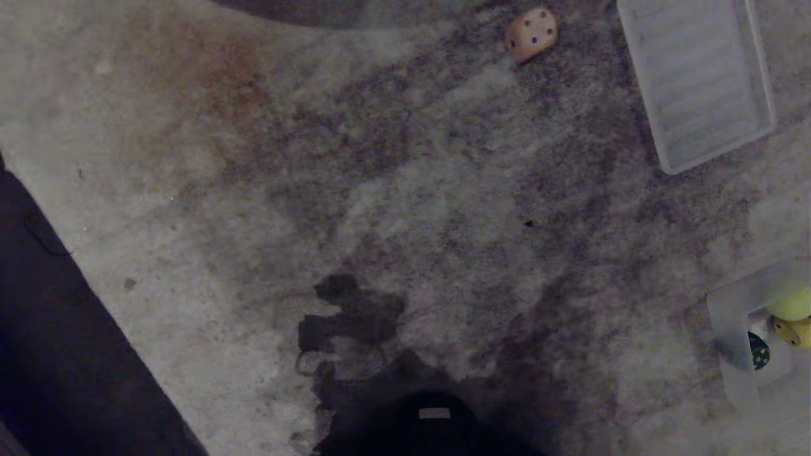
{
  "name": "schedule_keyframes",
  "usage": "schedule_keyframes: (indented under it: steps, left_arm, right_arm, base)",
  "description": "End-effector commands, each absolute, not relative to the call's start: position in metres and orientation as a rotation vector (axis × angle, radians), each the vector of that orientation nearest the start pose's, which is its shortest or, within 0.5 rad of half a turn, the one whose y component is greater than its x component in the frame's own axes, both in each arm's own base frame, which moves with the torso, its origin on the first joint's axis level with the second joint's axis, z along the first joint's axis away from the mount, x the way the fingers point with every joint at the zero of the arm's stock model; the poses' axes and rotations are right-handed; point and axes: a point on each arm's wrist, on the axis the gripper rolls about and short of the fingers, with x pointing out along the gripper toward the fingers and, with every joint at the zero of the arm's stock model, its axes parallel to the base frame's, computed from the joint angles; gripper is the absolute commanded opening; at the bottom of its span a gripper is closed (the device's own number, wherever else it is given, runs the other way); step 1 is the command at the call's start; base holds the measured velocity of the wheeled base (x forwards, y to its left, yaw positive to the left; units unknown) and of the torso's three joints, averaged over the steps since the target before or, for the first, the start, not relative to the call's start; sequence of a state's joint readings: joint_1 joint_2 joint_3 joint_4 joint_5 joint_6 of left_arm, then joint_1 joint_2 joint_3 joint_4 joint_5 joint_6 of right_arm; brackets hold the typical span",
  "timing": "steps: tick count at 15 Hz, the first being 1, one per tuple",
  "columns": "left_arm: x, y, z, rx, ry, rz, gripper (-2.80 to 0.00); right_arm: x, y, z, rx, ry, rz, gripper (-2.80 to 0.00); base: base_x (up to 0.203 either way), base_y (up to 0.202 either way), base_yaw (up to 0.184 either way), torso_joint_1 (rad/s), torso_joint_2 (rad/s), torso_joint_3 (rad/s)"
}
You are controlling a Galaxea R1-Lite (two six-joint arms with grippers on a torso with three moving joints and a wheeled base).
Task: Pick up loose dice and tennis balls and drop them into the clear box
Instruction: Pick up toys out of the box
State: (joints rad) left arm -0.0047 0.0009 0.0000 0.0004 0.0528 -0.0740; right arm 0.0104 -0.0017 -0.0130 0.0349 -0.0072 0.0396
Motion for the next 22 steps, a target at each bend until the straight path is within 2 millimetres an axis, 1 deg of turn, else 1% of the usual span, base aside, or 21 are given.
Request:
schedule_keyframes:
  steps: [1,9,11,22]
  left_arm:
    - [-0.0226,0.0013,0.0751,-0.075,0.001,0.049,-2.8]
    - [-0.0226,0.0013,0.0752,-0.078,0.0,0.049,-2.8]
    - [-0.0226,0.0013,0.0752,-0.078,0.0,0.048,-2.8]
    - [-0.0226,0.0013,0.0752,-0.08,0.0,0.049,-2.8]
  right_arm:
    - [-0.0238,-0.0004,0.0753,0.04,0.023,0.003,-2.8]
    - [-0.0238,-0.0004,0.0753,0.04,0.023,0.003,-2.8]
    - [-0.0238,-0.0004,0.0753,0.04,0.023,0.003,-2.8]
    - [-0.0238,-0.0004,0.0753,0.04,0.023,0.003,-2.8]
  base:
    - [-0.001,-0.01,0.172,0.002,0.0,-0.002]
    - [0.001,-0.008,0.164,0.002,0.0,0.003]
    - [0.002,-0.002,0.103,-0.001,0.0,0.004]
    - [0.0,0.0,0.0,0.0,0.0,0.0]
